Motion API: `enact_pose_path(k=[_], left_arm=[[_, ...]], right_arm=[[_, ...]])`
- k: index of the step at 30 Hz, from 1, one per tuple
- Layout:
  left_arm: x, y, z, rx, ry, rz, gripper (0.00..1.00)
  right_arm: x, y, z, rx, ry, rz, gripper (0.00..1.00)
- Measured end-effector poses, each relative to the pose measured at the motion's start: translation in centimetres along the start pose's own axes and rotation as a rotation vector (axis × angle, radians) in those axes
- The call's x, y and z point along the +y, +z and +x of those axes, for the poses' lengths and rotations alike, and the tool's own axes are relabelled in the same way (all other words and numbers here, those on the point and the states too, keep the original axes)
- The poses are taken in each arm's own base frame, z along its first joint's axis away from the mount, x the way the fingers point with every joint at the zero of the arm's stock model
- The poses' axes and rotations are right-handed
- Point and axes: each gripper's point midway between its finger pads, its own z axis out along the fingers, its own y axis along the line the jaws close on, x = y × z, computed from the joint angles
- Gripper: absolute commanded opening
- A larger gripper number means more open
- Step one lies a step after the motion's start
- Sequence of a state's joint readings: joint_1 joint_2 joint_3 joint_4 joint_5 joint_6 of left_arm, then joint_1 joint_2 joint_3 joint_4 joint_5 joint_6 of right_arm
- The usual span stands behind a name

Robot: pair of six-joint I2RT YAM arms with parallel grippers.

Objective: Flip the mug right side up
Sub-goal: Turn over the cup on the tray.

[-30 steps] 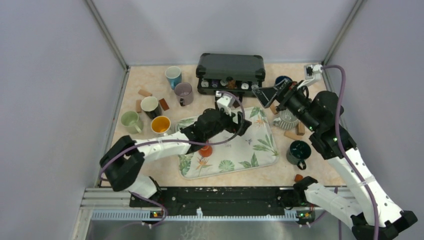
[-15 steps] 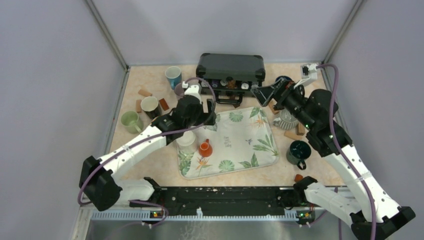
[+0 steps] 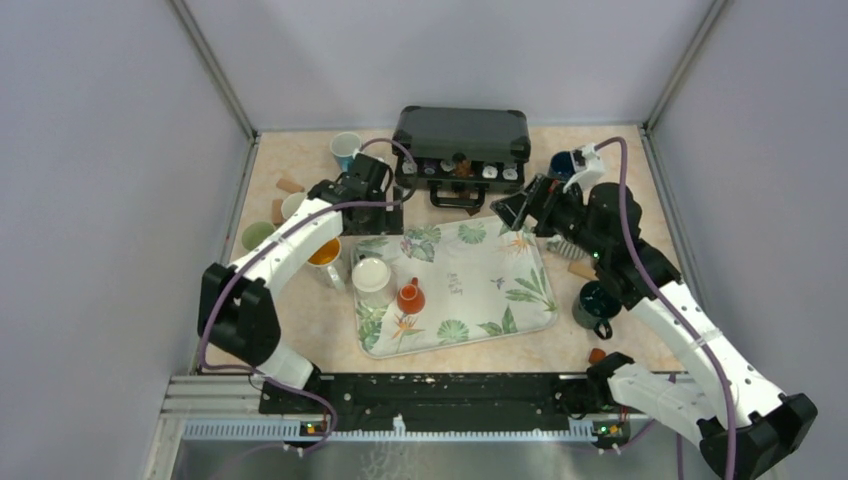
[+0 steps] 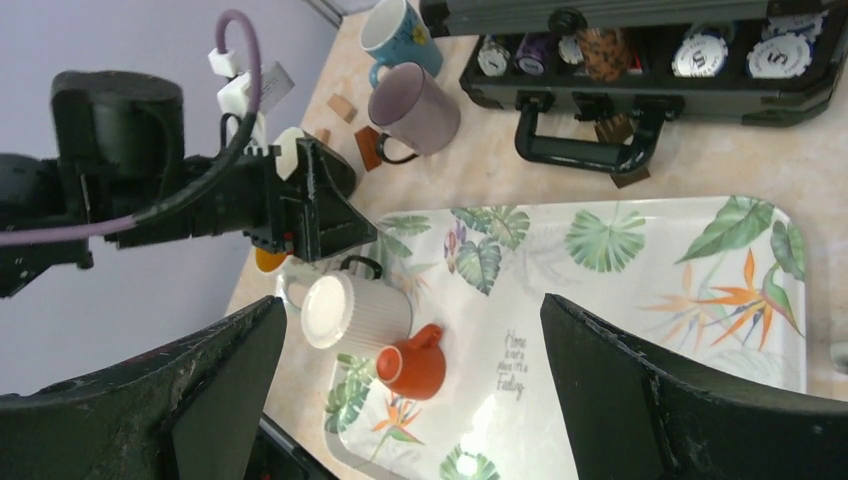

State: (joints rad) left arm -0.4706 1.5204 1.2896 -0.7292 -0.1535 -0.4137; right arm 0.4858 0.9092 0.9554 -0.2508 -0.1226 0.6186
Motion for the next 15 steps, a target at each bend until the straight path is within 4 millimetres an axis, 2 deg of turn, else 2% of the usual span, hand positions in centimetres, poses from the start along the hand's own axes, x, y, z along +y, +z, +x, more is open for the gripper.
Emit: enact_pose_path(k=[2,6,12,15], left_arm=[[1.1,1.5,1.3,0.075,0.009,-0.031,0.92],[1.8,3.1,3.1,0.172,0.020,-0.039,0.82],[0.8,5.1,5.6,0.316,0.036,0.006,0.58],[0.2,5.5,7.1,0.385,0.041,0.040,0.53]], right_arm=[[-0.5,0.1,0.7,0.020,-0.005,0.007,0.99],[-1.4,0.3,2.1,0.054,-0.015,0.023,0.99],[-1.9,0.3,2.9,0.078,-0.033,0.030,0.99],[-1.9,0.3,2.9,0.080,-0.045,0.028,0.99]])
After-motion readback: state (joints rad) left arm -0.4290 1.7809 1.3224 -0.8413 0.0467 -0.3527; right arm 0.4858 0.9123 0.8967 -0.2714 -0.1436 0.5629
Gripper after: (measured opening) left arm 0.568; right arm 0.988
